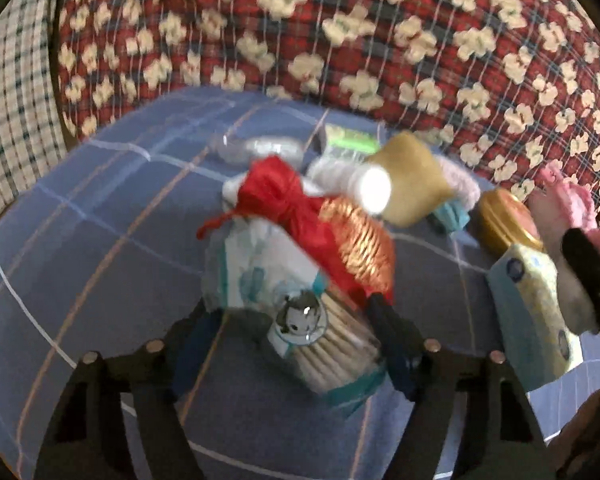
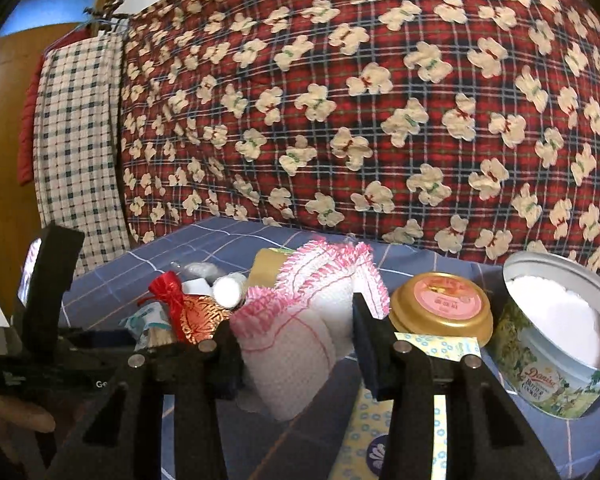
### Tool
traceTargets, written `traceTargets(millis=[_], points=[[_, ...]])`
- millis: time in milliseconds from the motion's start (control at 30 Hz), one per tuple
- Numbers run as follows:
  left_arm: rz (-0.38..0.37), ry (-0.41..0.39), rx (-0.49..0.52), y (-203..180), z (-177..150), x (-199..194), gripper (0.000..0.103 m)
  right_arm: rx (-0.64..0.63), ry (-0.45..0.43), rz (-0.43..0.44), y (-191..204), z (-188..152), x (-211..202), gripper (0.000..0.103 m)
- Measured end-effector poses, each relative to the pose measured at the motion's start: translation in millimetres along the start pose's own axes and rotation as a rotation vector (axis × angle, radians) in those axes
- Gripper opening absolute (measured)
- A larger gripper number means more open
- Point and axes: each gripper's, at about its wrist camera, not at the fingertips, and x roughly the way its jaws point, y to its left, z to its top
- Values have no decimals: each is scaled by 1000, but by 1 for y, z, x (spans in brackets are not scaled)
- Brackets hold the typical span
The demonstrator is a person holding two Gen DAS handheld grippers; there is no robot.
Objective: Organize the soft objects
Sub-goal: 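Grasp the pink-edged white knitted cloth with the right tool while the left tool grasps the cotton swab pack, then carry the cloth and swab pack in both tools over the round tin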
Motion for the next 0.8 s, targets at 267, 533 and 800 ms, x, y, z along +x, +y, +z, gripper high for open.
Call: traceTargets(millis=[267,533,800], points=[[57,-1,2,30,1,-6,50,6,-44,18,-1,-1,-12,47],[27,-47,-29,36,1,-11,43,-36,-77,6,5,-2,-17,47],[0,-174,16,25,5,-39,41,28,-120,-21,-13,3,-24,47]])
